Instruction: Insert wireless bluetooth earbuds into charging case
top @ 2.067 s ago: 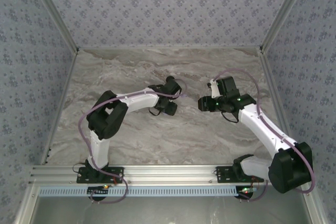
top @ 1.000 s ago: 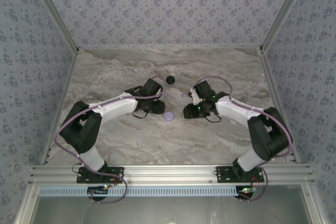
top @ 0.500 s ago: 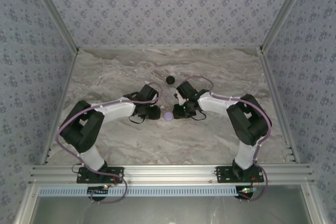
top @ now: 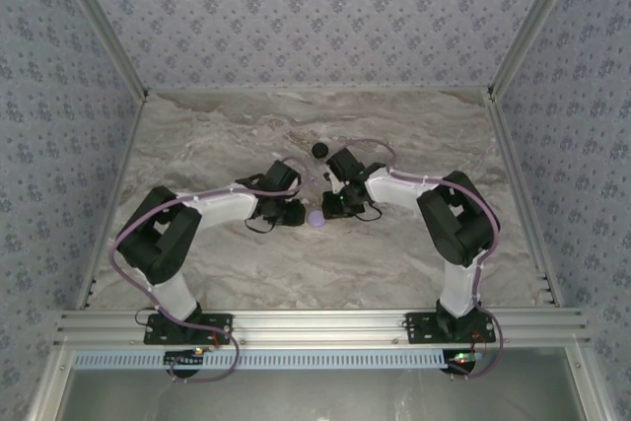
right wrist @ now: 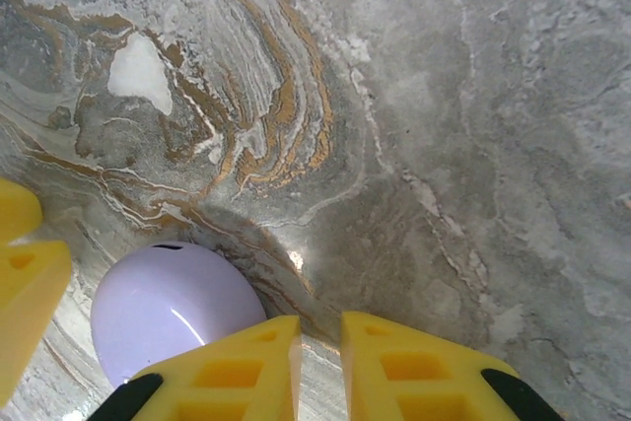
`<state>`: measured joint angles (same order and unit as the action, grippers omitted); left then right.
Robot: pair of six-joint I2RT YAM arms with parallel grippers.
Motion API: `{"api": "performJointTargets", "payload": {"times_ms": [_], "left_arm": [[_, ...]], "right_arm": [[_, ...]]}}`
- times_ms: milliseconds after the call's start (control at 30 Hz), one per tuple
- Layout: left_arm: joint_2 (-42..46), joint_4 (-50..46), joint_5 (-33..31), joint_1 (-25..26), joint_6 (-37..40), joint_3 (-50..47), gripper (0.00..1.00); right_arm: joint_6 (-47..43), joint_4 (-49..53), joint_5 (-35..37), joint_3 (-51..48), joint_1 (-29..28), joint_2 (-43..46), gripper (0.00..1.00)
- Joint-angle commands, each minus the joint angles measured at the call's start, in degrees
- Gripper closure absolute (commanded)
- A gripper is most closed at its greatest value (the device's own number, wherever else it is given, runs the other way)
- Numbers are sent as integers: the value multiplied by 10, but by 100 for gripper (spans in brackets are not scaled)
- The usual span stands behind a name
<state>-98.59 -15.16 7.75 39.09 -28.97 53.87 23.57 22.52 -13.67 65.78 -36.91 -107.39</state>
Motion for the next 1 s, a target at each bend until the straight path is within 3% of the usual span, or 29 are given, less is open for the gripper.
{"api": "performJointTargets", "payload": {"times_ms": [0,633,967], "left_arm": [[-14,-20,12,16,11,18,72],[-9,-8,58,58,5,17,71],[41,-46,39,28,26,19,68]], "right_arm": [[1,14,16,21,-3,-20,81],[-14,33,18,73,16,-55,80],[17,48,88,31,29,4,73]]}}
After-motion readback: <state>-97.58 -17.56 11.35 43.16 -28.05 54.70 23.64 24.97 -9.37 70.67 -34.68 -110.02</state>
